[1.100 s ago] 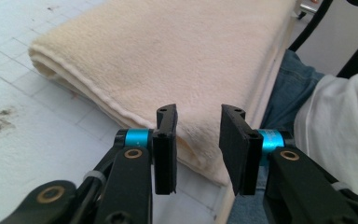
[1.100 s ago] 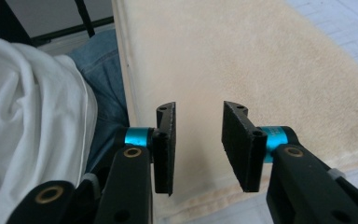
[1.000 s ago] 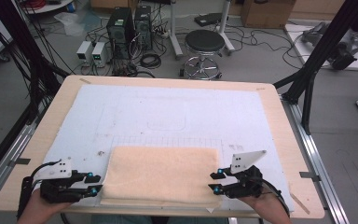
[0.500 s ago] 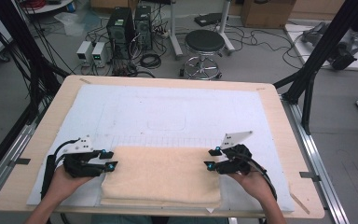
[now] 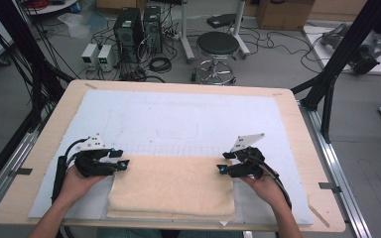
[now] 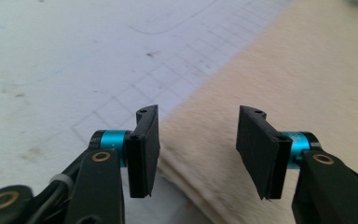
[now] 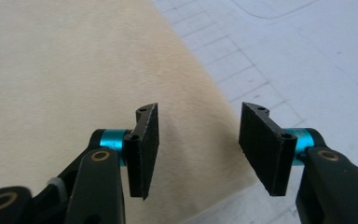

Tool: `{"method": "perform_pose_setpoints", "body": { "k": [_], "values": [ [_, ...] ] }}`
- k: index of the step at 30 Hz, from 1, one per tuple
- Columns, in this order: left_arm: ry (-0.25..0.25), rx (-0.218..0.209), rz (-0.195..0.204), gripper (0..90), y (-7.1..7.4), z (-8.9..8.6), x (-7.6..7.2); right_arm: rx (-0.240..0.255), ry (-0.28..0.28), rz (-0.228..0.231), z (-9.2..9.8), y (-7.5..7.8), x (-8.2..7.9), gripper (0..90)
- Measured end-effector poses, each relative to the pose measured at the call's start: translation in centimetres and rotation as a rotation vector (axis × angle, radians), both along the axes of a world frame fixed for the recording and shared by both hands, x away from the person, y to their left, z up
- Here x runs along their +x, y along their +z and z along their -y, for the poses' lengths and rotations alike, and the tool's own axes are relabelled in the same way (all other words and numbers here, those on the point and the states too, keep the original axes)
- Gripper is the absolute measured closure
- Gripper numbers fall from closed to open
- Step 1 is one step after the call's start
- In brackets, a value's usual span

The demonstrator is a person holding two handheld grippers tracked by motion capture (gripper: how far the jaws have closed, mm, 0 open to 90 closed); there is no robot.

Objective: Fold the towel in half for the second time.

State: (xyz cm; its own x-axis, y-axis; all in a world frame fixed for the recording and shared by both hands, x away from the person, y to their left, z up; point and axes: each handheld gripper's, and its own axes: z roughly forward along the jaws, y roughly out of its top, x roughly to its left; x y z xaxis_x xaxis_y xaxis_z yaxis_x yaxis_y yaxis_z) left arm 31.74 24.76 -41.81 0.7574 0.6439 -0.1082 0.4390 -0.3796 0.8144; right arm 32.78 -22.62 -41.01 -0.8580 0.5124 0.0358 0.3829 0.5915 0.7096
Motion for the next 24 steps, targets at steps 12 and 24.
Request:
{"method": "perform_pose_setpoints", "body": {
  "k": [12,24],
  "values": [
    [-0.035,0.000,-0.176,49.8,-2.2,0.1,2.0,0.034,-0.023,-0.160,0.3,-2.1,1.9,45.5],
    [0.034,0.014,-0.076,80.5,-1.0,0.3,1.8,0.031,0.016,-0.124,0.0,-0.8,1.5,77.4]
  ]
}}
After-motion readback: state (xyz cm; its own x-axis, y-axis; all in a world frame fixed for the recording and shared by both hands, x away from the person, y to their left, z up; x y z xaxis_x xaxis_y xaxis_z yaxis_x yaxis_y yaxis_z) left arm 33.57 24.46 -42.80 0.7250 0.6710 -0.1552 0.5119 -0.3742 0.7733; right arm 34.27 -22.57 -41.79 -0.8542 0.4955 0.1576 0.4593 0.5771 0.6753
